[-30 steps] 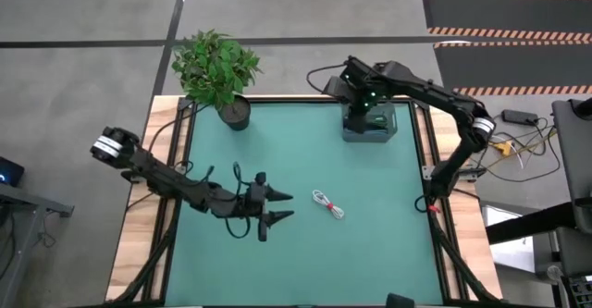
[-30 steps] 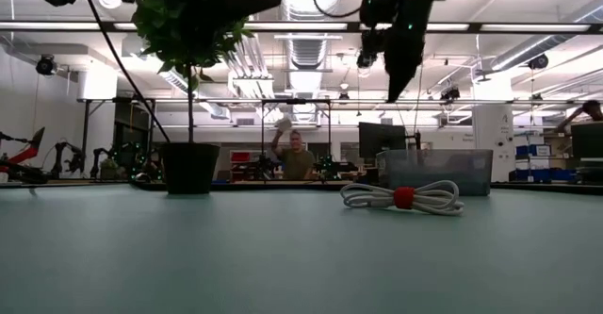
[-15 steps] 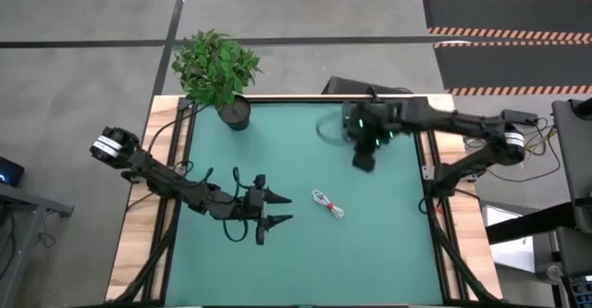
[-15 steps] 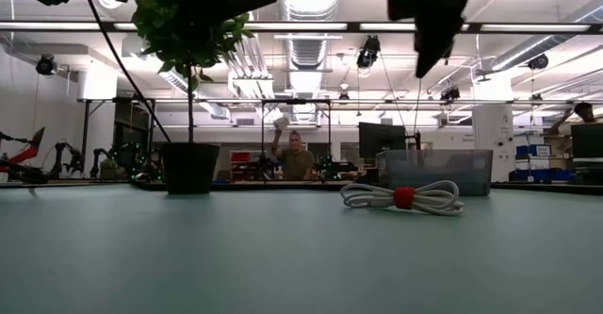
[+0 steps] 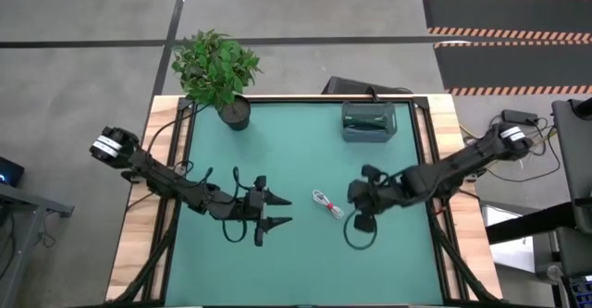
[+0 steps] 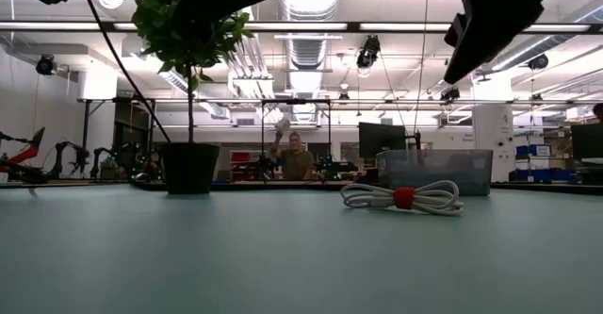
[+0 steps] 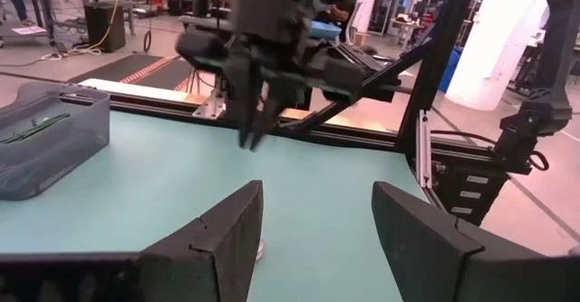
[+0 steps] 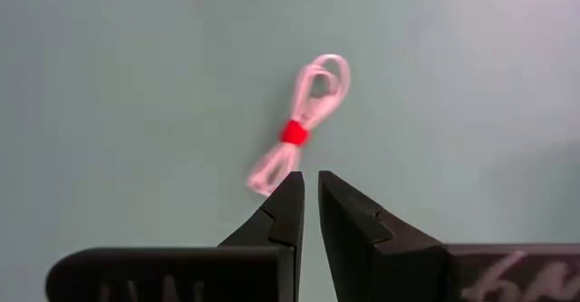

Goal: Pick and place USB-C Cables
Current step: Put the white charger cable into the bin

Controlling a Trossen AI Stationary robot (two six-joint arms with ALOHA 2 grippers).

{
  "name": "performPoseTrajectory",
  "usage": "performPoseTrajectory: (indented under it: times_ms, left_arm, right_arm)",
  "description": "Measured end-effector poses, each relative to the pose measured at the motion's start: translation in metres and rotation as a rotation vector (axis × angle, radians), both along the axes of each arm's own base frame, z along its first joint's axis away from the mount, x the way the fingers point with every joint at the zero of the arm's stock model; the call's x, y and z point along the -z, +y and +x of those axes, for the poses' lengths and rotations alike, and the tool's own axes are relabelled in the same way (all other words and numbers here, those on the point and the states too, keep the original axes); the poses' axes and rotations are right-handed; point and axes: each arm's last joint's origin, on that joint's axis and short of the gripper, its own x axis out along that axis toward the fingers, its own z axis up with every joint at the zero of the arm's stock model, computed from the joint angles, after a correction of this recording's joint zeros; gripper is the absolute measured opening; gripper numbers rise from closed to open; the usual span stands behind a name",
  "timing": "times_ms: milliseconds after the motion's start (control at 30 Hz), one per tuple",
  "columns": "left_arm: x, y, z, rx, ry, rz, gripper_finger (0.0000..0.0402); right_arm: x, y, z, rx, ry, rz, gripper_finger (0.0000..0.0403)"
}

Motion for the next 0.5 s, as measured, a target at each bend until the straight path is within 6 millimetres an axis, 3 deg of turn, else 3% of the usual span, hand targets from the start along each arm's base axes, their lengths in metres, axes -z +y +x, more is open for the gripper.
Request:
performPoseTrajectory:
  times_ms: [233, 500]
  left_arm:
    - [0.000, 0.000, 0.000, 0.000, 0.002, -0.004, 0.0193]
    - [-0.001, 0.001, 0.001, -0.003, -0.006, -0.008, 0.0193]
  right_arm:
    - [0.026, 0.034, 0.017, -0.052, -0.050, -0.057, 0.0026]
    - [0.060, 0.047, 0.041, -0.032, 0.037, -0.125, 0.0032]
